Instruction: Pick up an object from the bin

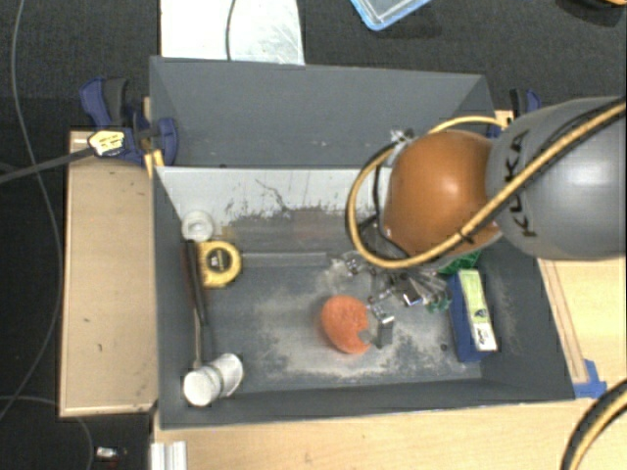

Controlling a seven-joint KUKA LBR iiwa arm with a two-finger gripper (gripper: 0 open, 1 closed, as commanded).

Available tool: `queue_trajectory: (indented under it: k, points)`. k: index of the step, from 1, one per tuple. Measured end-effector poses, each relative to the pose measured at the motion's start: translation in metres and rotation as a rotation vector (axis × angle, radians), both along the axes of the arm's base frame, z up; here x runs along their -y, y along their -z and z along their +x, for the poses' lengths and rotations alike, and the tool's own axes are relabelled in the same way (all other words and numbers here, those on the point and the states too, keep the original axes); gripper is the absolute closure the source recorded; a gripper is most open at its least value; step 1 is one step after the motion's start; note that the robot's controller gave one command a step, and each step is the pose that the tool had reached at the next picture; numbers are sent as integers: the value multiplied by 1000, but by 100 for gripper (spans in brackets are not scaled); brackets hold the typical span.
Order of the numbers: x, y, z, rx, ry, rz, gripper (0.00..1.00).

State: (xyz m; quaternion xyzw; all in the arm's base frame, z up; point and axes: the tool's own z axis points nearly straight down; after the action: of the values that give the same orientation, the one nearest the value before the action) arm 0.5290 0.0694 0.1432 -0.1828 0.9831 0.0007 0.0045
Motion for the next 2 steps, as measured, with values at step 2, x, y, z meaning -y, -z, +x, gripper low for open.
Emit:
queue_trajectory:
  k: [2]
  points:
    - [26,46,-8,4,180,2,0]
